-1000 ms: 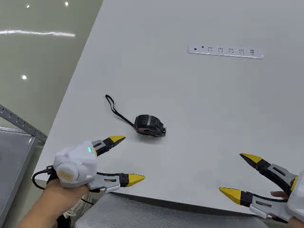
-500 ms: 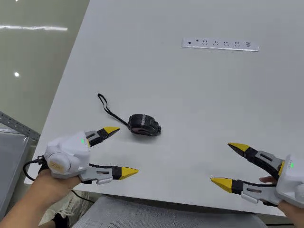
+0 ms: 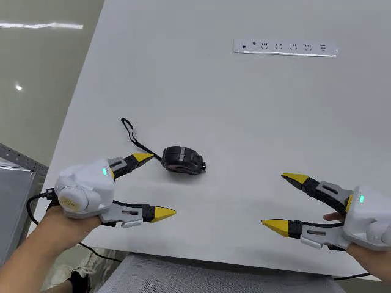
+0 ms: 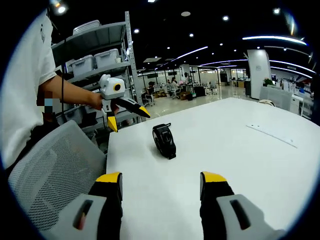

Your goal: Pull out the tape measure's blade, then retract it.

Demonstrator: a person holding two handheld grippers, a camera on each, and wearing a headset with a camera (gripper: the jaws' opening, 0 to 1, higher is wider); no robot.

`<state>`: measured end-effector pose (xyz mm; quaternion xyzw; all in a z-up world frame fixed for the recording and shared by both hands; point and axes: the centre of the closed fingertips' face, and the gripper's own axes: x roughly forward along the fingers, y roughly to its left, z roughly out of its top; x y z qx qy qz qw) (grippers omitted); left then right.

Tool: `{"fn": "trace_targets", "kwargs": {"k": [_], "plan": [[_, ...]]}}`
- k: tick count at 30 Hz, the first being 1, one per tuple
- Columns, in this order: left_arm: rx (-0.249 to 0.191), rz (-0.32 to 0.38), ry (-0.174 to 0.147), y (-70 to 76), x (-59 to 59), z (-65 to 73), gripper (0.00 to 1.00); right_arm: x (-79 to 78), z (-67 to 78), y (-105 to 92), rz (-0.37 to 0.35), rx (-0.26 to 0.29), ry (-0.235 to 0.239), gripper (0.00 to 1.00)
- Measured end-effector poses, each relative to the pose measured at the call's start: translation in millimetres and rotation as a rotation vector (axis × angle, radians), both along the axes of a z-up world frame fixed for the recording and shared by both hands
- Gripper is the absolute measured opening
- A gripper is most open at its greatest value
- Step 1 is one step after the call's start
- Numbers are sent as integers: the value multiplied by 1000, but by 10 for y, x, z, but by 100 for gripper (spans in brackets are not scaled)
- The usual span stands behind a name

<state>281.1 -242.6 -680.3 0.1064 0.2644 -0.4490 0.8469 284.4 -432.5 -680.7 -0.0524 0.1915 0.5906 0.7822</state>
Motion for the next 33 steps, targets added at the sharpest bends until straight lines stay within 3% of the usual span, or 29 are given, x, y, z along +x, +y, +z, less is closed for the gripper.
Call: {"fn": "trace_targets", "kwargs": {"k": [15, 25, 28, 33], "plan": [[35, -87, 9, -78, 323, -64, 76, 244, -110, 220, 69, -1, -2, 63], [58, -143, 27, -103, 399, -172, 72, 319, -204, 342, 107, -12, -3, 62], [54, -162, 57, -108, 386, -224, 70, 339, -231, 381, 117, -13, -2, 62], [62, -175, 71, -97, 427, -316, 68, 380, -281, 446, 132, -13, 1, 61]]}}
